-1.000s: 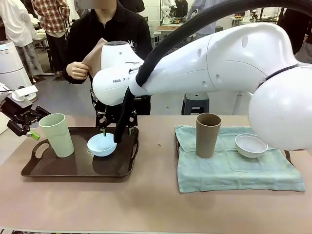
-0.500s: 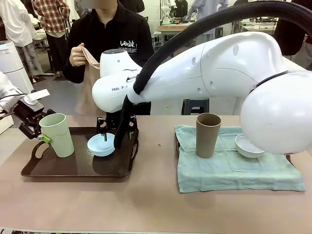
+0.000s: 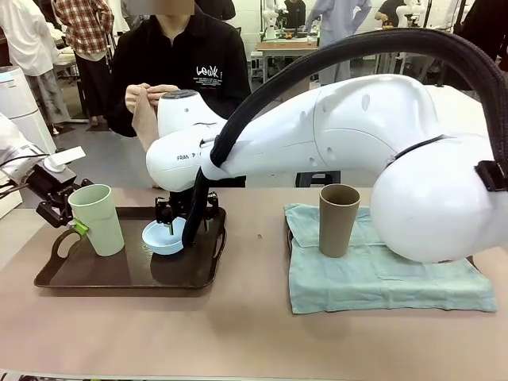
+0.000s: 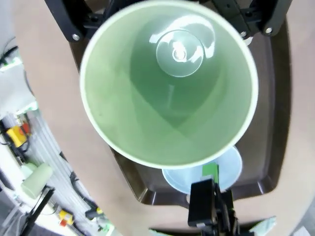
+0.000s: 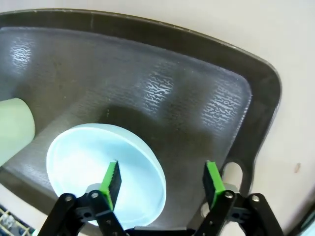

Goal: Set up a tray with a mat and arrange the tableware.
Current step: Pick up the Picnic Bowl and Reusable plastic cup from the Handle tray in front of the human's position and hold them in the air, then place the Picnic Bowl and Reusable plastic cup back onto the Handle tray in front of the human's position.

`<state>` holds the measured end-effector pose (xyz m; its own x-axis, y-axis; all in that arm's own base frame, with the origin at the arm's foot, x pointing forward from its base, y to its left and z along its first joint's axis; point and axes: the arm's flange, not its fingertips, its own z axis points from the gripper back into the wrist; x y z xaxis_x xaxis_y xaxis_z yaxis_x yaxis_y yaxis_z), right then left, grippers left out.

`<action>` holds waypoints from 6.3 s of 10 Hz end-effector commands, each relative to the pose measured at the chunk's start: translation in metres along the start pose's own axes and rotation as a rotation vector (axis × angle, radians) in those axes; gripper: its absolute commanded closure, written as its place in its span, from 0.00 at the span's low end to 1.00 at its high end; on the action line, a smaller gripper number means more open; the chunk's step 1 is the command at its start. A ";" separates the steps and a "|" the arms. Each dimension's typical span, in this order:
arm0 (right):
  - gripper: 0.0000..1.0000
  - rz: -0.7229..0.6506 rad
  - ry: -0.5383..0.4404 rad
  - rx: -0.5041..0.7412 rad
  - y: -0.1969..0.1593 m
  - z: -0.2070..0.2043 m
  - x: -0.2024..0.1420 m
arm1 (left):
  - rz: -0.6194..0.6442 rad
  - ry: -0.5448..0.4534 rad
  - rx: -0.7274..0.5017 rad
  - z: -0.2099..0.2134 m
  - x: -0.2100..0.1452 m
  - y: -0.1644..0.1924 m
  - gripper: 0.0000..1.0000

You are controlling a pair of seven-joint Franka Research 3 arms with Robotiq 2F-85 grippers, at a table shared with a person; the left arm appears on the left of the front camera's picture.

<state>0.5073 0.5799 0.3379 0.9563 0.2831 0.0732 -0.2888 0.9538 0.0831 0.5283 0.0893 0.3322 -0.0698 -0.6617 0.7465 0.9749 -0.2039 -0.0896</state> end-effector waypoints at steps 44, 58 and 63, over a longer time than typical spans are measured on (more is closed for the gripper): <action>1.00 0.056 -0.206 0.001 0.035 0.230 -0.086 | -0.131 0.016 0.164 0.118 0.182 -0.140 1.00; 1.00 0.056 -0.206 0.001 0.035 0.230 -0.086 | -0.131 0.016 0.164 0.118 0.182 -0.140 1.00; 0.95 0.044 -0.161 0.014 0.005 0.171 -0.055 | -0.195 0.042 0.203 0.076 0.127 -0.104 0.15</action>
<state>0.4286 0.5556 0.5245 0.9234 0.2896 0.2518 -0.3131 0.9479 0.0582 0.4243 0.0849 0.5186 -0.2226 -0.6563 0.7209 0.9746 -0.1675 0.1484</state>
